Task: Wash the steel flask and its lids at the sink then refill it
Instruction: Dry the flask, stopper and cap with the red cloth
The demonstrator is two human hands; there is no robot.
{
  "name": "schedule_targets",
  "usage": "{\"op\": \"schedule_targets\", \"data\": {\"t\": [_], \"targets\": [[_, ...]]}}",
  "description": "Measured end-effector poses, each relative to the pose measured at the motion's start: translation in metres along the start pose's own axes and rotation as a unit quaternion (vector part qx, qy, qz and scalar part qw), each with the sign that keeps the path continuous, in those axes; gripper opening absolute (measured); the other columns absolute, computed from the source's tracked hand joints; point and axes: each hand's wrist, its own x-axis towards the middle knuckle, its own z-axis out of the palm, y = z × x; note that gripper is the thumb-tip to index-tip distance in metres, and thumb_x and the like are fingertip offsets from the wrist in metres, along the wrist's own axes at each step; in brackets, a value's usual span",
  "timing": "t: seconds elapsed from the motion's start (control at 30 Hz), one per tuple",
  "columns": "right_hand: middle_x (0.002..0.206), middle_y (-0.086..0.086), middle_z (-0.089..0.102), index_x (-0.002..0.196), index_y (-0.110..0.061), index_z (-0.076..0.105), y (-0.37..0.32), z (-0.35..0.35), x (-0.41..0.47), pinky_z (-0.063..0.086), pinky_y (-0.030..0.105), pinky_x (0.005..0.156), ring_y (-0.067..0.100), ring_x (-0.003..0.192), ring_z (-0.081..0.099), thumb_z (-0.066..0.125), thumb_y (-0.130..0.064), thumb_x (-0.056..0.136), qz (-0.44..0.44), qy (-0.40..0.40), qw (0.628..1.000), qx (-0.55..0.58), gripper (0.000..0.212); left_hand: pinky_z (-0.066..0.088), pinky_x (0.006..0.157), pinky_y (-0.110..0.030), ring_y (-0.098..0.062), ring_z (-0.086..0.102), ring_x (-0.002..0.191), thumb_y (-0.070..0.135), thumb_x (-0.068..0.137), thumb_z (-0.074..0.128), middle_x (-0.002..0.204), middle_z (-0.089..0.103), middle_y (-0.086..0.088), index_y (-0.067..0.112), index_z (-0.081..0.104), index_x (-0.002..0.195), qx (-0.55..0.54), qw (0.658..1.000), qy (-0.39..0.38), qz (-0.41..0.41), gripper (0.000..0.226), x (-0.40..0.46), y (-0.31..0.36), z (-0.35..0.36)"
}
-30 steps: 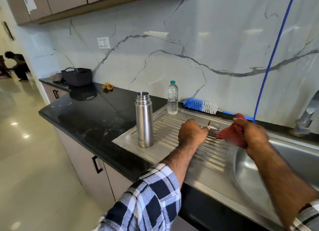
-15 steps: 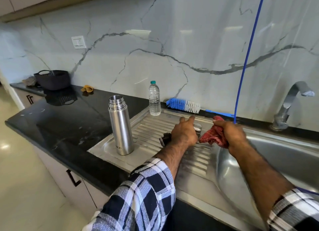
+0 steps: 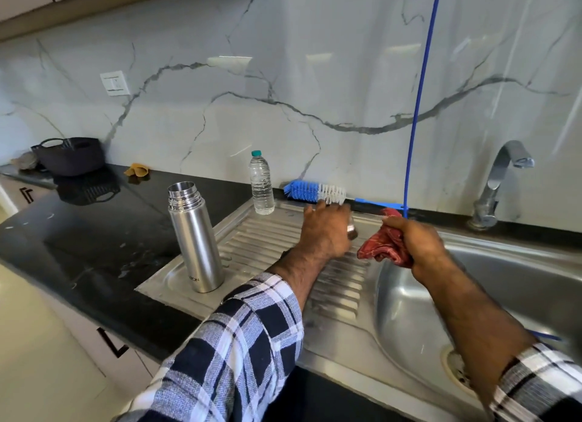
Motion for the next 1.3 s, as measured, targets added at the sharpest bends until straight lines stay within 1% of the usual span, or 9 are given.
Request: {"op": "schedule_targets", "data": {"t": [0.1, 0.2, 0.33, 0.47, 0.57, 0.7, 0.87, 1.07, 1.3], "targets": [[0.089, 0.022, 0.08, 0.114, -0.007, 0.077, -0.006, -0.018, -0.004, 0.065, 0.055, 0.082, 0.041, 0.077, 0.078, 0.085, -0.034, 0.079, -0.023, 0.01, 0.999, 0.035, 0.045, 0.048, 0.105, -0.047, -0.024, 0.06, 0.12, 0.041, 0.084, 0.087, 0.133, 0.066, -0.001, 0.027, 0.053, 0.144, -0.329, 0.936, 0.033, -0.122, 0.07, -0.003, 0.019, -0.005], [0.084, 0.014, 0.08, 0.109, -0.011, 0.077, -0.016, -0.037, -0.016, 0.066, 0.042, 0.062, 0.032, 0.066, 0.077, 0.077, -0.033, 0.088, -0.055, 0.032, 0.996, 0.058, 0.03, 0.049, 0.093, -0.028, -0.017, 0.063, 0.115, 0.023, 0.09, 0.083, 0.135, 0.067, 0.0, 0.026, 0.063, 0.141, -0.637, 0.748, -0.002, -0.189, 0.055, -0.016, 0.056, -0.018], [0.112, 0.014, 0.08, 0.118, -0.013, 0.074, -0.022, -0.084, -0.025, 0.065, 0.05, 0.074, 0.034, 0.095, 0.078, 0.073, -0.038, 0.09, -0.059, 0.075, 0.99, 0.103, 0.037, 0.035, 0.069, -0.03, -0.009, 0.062, 0.076, 0.036, 0.089, 0.077, 0.087, 0.073, 0.008, 0.028, 0.073, 0.092, -0.731, 0.634, -0.081, -0.237, 0.01, -0.037, 0.096, -0.004], [0.097, 0.007, 0.081, 0.113, -0.012, 0.075, -0.016, -0.118, -0.046, 0.06, 0.031, 0.059, 0.021, 0.077, 0.077, 0.064, -0.029, 0.101, -0.077, 0.065, 0.99, 0.097, 0.024, 0.04, 0.061, -0.026, -0.012, 0.069, 0.07, 0.039, 0.091, 0.076, 0.079, 0.075, 0.004, 0.023, 0.073, 0.086, -0.746, 0.617, -0.133, -0.212, 0.017, -0.047, 0.119, 0.027], [0.095, 0.011, 0.08, 0.106, -0.01, 0.078, 0.001, -0.131, -0.053, 0.057, 0.034, 0.073, 0.028, 0.084, 0.072, 0.068, -0.029, 0.097, -0.134, 0.033, 0.99, 0.028, 0.023, 0.053, 0.067, -0.029, -0.026, 0.075, 0.088, 0.036, 0.093, 0.078, 0.095, 0.078, -0.005, 0.025, 0.066, 0.104, -0.739, 0.636, -0.151, -0.162, 0.019, -0.049, 0.133, 0.038], [0.086, 0.007, 0.077, 0.107, -0.005, 0.077, 0.013, -0.129, -0.058, 0.057, 0.029, 0.057, 0.02, 0.073, 0.069, 0.061, -0.016, 0.106, -0.179, -0.012, 0.983, -0.044, 0.02, 0.063, 0.066, -0.035, -0.027, 0.079, 0.08, 0.041, 0.095, 0.078, 0.098, 0.081, -0.008, 0.022, 0.065, 0.108, -0.732, 0.645, -0.124, -0.18, 0.026, -0.049, 0.135, 0.044], [0.108, 0.002, 0.08, 0.117, -0.024, 0.08, 0.02, -0.132, -0.056, 0.061, 0.032, 0.086, 0.018, 0.1, 0.076, 0.07, -0.037, 0.1, -0.264, -0.025, 0.959, -0.104, 0.024, 0.065, 0.073, -0.04, -0.037, 0.08, 0.09, 0.035, 0.093, 0.082, 0.108, 0.08, -0.017, 0.012, 0.062, 0.112, -0.751, 0.63, -0.071, -0.186, 0.036, -0.046, 0.134, 0.047], [0.09, 0.005, 0.078, 0.106, -0.032, 0.08, 0.014, -0.133, -0.057, 0.055, 0.031, 0.055, 0.025, 0.076, 0.072, 0.055, -0.037, 0.109, -0.198, -0.026, 0.978, -0.059, 0.026, 0.067, 0.076, -0.042, -0.036, 0.078, 0.081, 0.032, 0.093, 0.082, 0.096, 0.08, -0.018, 0.007, 0.069, 0.114, -0.716, 0.682, -0.11, -0.097, 0.035, -0.05, 0.147, 0.046], [0.11, 0.006, 0.076, 0.124, -0.026, 0.067, 0.009, -0.128, -0.061, 0.063, 0.042, 0.068, 0.026, 0.098, 0.076, 0.052, -0.052, 0.108, -0.153, 0.051, 0.987, -0.022, 0.034, 0.066, 0.086, -0.048, -0.036, 0.079, 0.092, 0.005, 0.078, 0.093, 0.097, 0.08, -0.021, -0.001, 0.07, 0.108, -0.717, 0.687, -0.013, -0.117, 0.038, -0.049, 0.155, 0.054]]}}
